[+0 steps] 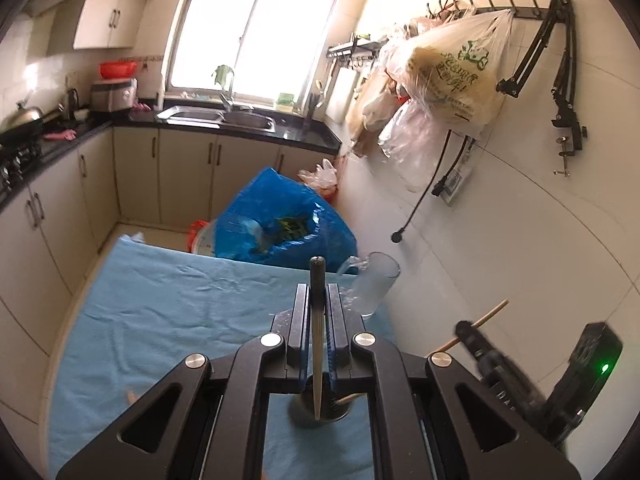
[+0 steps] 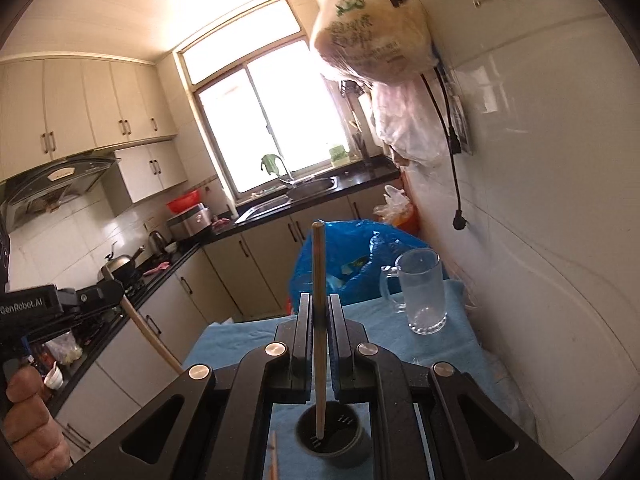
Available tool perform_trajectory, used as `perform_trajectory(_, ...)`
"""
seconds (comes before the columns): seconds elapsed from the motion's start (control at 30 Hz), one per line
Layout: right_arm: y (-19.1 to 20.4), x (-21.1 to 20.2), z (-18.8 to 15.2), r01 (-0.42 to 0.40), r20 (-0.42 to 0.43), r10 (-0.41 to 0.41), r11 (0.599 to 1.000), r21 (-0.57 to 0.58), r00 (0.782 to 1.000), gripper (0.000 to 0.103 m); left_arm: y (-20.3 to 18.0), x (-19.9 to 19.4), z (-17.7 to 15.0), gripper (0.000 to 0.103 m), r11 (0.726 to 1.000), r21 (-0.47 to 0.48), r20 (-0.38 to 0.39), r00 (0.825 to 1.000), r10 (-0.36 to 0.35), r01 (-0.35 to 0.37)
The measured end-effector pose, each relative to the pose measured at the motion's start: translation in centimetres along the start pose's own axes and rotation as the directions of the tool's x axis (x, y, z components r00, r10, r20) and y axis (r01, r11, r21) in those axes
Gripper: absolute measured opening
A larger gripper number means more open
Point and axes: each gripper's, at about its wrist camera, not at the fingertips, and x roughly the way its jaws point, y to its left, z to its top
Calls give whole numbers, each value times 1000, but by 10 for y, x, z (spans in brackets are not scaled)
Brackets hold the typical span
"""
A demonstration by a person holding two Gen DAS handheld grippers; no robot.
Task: Organize utensils
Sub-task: 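Lower the chopstick into the grey cup and open the right gripper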
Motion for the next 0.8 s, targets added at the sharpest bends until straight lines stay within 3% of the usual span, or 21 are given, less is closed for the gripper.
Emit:
perform_trajectory(0.3, -29, 54, -21, 30, -115, -26, 999, 36, 993, 8, 1, 93, -22, 7, 1000, -18, -136, 990, 20, -23)
perform_trajectory(0.57, -42, 79, -34, 37, -185, -24, 997, 68, 982, 9, 20, 123, -41, 7, 997, -44, -211, 976, 50, -60)
perform_trajectory(0.63, -42, 77, -33, 30, -186, -17, 997, 68, 982, 16, 22, 121, -41, 15, 997, -45, -211, 976, 52, -63)
perform_trajectory(0.67, -41, 75, -31, 30, -181, -17, 997, 68, 983, 26, 23, 119, -40, 21, 997, -49, -209, 977, 51, -62)
perform_trajectory(0.7, -41, 71, -30, 33, -168, -21, 997, 68, 985, 34, 24, 116, -39, 33, 997, -54, -202, 978, 50, -62)
perform_trajectory(0.73, -41, 68, -28, 34, -158, -23, 997, 65, 987, 34, 24, 112, -37, 39, 996, -57, -187, 981, 50, -62)
perform_trajectory(0.8, -39, 59, -25, 39, -134, -31, 997, 59, 991, 34, 23, 101, -34, 40, 997, -48, -164, 985, 55, -64)
